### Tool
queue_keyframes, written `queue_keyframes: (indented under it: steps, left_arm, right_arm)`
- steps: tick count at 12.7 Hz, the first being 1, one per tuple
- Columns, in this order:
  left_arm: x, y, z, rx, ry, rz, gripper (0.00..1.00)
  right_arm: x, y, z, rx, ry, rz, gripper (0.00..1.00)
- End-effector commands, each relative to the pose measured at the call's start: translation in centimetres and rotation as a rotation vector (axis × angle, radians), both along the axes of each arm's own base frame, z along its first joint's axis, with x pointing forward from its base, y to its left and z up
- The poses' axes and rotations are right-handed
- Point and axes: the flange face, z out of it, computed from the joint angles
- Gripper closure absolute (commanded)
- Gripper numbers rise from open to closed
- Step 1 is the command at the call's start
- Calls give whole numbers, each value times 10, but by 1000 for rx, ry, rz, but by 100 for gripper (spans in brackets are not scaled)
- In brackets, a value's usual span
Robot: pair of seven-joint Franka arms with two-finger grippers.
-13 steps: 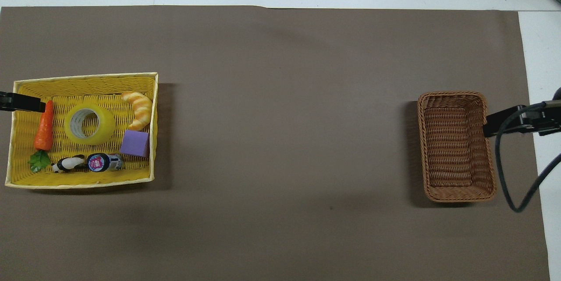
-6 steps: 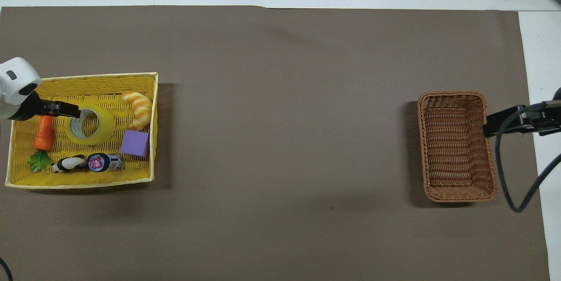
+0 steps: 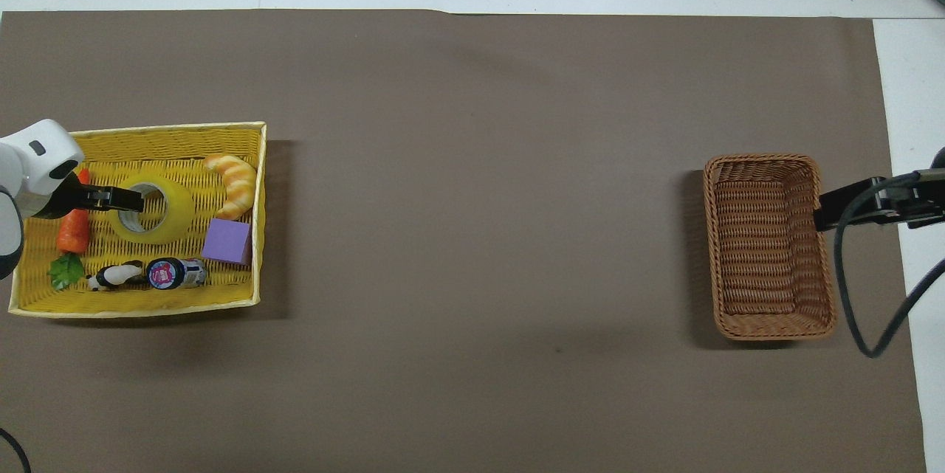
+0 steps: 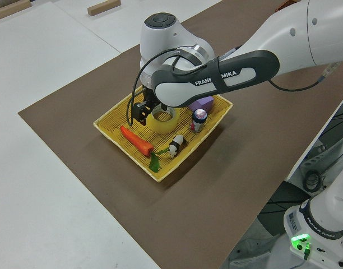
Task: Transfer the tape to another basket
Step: 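Reach the left gripper down into the tape roll's center hole, then grip the tape roll with the left gripper and lift it out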
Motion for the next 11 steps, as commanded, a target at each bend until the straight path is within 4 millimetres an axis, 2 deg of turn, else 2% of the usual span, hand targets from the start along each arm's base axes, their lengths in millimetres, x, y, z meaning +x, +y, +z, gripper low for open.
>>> queue_keyframes:
  steps: [1,4,6,8,10,11]
  left_arm:
    - [-10,8,-16,-8,-19,-7,0]
    - [-9,8,-34,-10,-7,-9,10]
    - [-4,7,-32,-8,-19,-12,29]
    - [-2,7,-31,-4,-36,-15,45]
    - [-1,4,-30,-3,-37,-25,78]
    - [0,2,-27,-2,-42,-33,90]
  right_arm:
    - [-1,-1,4,2,8,11,0]
    - [-3,0,-2,3,15,20,0]
    - [-7,0,-5,3,-6,20,0]
    - [-8,1,-8,3,-34,29,0]
    - [-7,2,-14,4,-52,33,0]
    - [-11,5,-18,5,-48,39,0]
